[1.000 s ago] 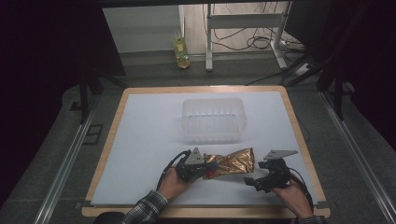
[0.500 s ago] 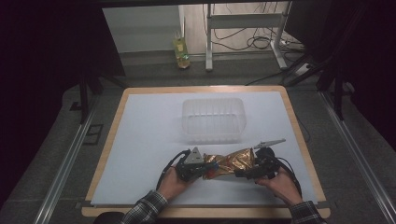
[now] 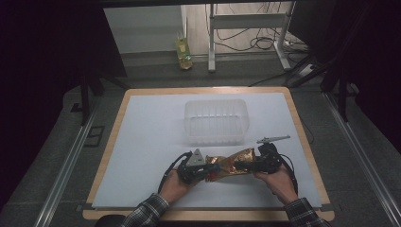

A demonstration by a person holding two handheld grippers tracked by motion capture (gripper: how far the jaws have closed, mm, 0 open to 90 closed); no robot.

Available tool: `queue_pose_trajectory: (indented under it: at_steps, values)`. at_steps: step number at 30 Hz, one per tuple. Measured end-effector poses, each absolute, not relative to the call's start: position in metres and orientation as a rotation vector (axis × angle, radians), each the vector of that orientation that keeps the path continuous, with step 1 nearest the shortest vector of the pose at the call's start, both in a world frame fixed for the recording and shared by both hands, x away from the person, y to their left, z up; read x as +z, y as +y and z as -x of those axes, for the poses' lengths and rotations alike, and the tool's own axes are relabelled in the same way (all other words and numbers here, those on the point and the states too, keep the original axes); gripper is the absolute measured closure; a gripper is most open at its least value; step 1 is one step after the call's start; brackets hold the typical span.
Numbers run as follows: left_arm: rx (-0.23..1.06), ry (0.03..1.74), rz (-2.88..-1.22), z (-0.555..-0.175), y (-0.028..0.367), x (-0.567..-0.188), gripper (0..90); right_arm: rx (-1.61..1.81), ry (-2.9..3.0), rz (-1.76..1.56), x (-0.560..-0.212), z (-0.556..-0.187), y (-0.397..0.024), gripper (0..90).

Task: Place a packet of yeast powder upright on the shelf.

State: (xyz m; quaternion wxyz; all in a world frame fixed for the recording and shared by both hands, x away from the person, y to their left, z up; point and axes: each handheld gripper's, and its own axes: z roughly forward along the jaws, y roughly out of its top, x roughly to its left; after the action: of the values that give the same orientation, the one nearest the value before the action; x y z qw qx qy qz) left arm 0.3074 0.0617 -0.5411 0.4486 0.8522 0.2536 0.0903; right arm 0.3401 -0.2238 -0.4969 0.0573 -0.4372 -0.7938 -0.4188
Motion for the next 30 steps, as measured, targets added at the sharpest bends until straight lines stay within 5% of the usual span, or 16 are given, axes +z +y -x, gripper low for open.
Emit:
queue_pose_trajectory:
  at_steps: [5,9,15,30]
  values:
    - [0.248,0.625,-2.099,-0.305,0.063,-0.541,77.5,-1.34,-2.299,1.356,-0.492,-0.341,-0.226,63.5]
    - [0.26,0.628,-2.089,-0.305,0.067,-0.54,64.6,-1.342,-2.301,1.349,-0.486,-0.341,-0.222,67.3]
    - [0.308,0.631,-2.113,-0.305,0.073,-0.538,49.0,-1.374,-2.348,1.317,-0.477,-0.338,-0.217,68.5]
    - [0.358,0.578,-2.154,-0.299,0.067,-0.537,33.9,-1.408,-2.415,1.33,-0.458,-0.337,-0.224,69.5]
